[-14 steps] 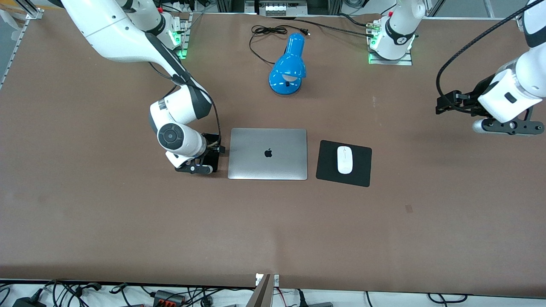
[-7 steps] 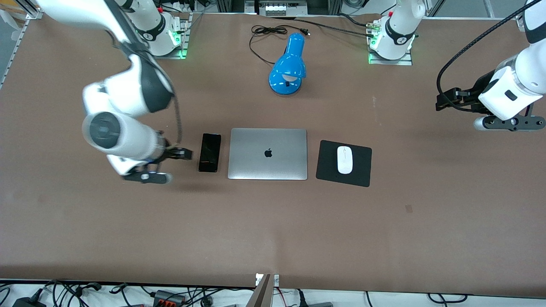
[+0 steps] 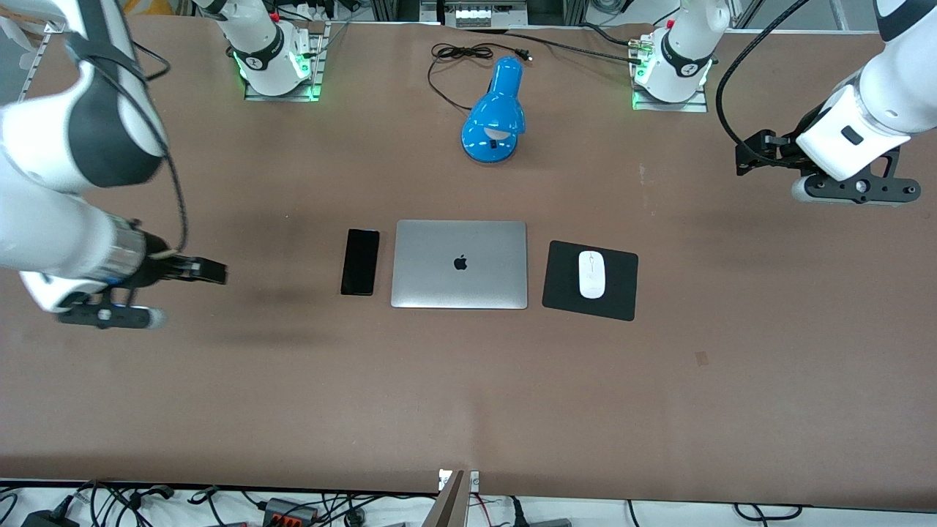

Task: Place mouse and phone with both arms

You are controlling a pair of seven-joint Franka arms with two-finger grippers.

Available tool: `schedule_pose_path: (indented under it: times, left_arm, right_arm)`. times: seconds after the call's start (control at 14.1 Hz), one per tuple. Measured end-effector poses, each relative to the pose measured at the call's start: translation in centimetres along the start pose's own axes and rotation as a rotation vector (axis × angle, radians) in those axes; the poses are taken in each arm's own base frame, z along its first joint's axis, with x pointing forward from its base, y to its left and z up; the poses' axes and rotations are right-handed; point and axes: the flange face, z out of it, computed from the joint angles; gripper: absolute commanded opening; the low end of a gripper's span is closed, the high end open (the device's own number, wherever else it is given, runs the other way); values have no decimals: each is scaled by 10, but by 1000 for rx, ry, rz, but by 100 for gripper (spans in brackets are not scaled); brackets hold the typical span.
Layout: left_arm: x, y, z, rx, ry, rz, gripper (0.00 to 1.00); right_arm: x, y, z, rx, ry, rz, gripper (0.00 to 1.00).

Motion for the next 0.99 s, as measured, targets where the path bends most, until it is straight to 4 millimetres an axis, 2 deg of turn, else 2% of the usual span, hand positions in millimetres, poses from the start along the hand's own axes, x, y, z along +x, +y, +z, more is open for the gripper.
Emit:
schedule_pose_path:
  times: [0.28,0.5,0.64,0.78,0.99]
  left_arm:
    - [0,-3,0,-1,-1,-1,100]
    - [0,-4,0,-1,-1,-2,100]
    - [1,-6,0,-2,-1,-6,100]
    - [1,-8,0,-3,-1,-9,100]
    - [1,-9,0,-3,-1,-9,100]
  right_arm:
    - [-11,66,-38,-19,15,47,100]
    - [-19,103,-62,-58,55,1,100]
    - [-23,109,-81,-74,103,-20,100]
    - [-31,101,-97,-81,131,-37,100]
    - [-38,95,-109,-92,153,-42,100]
